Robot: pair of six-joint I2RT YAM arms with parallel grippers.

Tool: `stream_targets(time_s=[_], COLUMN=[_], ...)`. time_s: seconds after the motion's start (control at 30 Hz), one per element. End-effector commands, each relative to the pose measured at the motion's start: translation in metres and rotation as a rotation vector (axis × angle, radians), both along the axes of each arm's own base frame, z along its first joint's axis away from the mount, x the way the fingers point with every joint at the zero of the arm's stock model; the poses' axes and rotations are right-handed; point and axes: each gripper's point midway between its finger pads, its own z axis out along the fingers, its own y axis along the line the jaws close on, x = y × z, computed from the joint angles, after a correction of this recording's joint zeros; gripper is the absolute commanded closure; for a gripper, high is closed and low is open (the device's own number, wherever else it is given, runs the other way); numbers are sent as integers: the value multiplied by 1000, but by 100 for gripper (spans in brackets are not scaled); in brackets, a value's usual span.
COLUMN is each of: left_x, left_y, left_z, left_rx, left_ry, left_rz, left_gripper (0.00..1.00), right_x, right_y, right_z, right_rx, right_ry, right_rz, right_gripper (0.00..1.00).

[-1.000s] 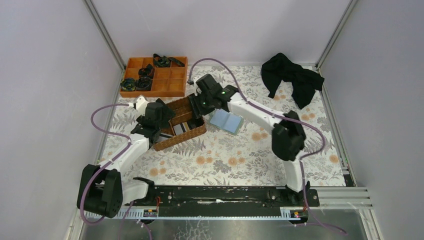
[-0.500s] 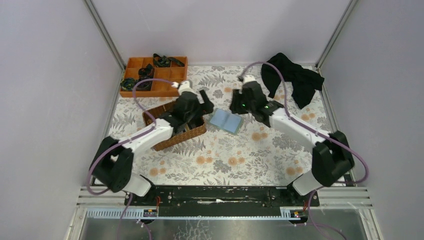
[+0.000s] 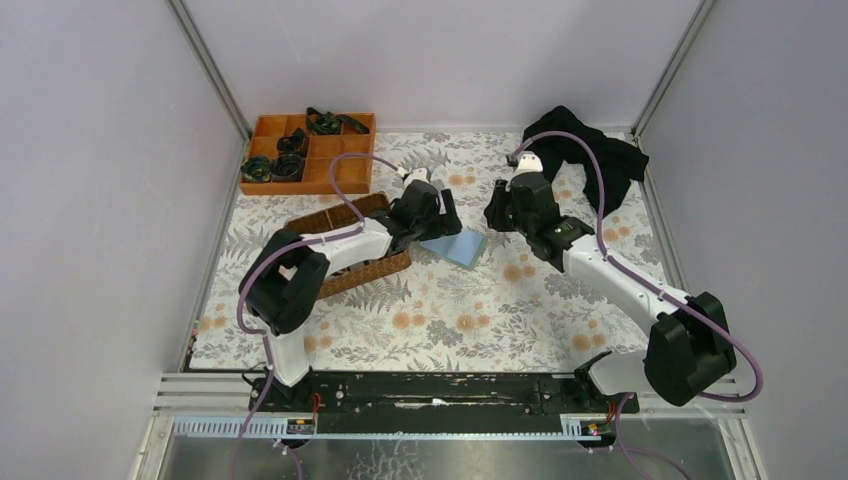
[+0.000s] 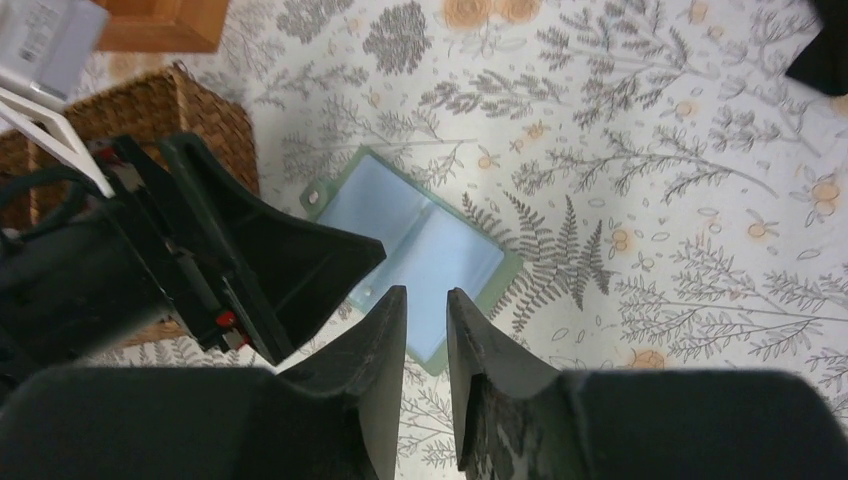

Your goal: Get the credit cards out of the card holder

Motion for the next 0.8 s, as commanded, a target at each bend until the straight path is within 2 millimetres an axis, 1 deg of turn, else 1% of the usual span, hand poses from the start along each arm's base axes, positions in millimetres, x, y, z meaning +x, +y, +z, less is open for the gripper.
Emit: stream_targets(time_s=[0.0,0.1,0.17,0.23,0.33,0.4,0.47,0.5,0.53,0.57,0.6,0.67,0.7,0.77], left_x=[-7,-1,6,14,25,30,32,32,32,31,28,23,21,18], left_y=[22,39,49,59,67,64,56,50,44,36,28,16,14,14], left_z=[-27,-35,-36,-31,-17,-5,7,13,18,23,27,33,37,40], left_rx=[71,64,66,72,76,74,46,28,8,-19,-55,-123,-146,-156], left_ry=[79,105,104,89,54,21,-9,-25,-41,-58,-69,-90,-103,-129], left_rz=[35,70,92,112,127,109,74,50,22,-9,-44,-92,-103,-118], left_gripper=[5,5,5,5,5,5,5,4,4,4,5,9,11,12], right_x=[5,7,8,11,15,17,19,19,20,18,18,16,15,14], right_y=[3,8,13,16,20,22,26,27,28,29,29,30,31,32], right_z=[-8,-18,-24,-34,-48,-54,-59,-64,-70,-76,-91,-103,-108,-114], right_rx=[13,6,6,-2,-13,-14,-19,-31,-46,-63,-83,-93,-100,-127], right_ry=[0,28,40,66,111,126,135,155,184,214,260,303,317,329], right_rz=[16,37,57,68,72,80,102,111,116,124,125,130,133,163], right_gripper=[72,72,73,72,72,69,58,50,45,44,43,42,42,35])
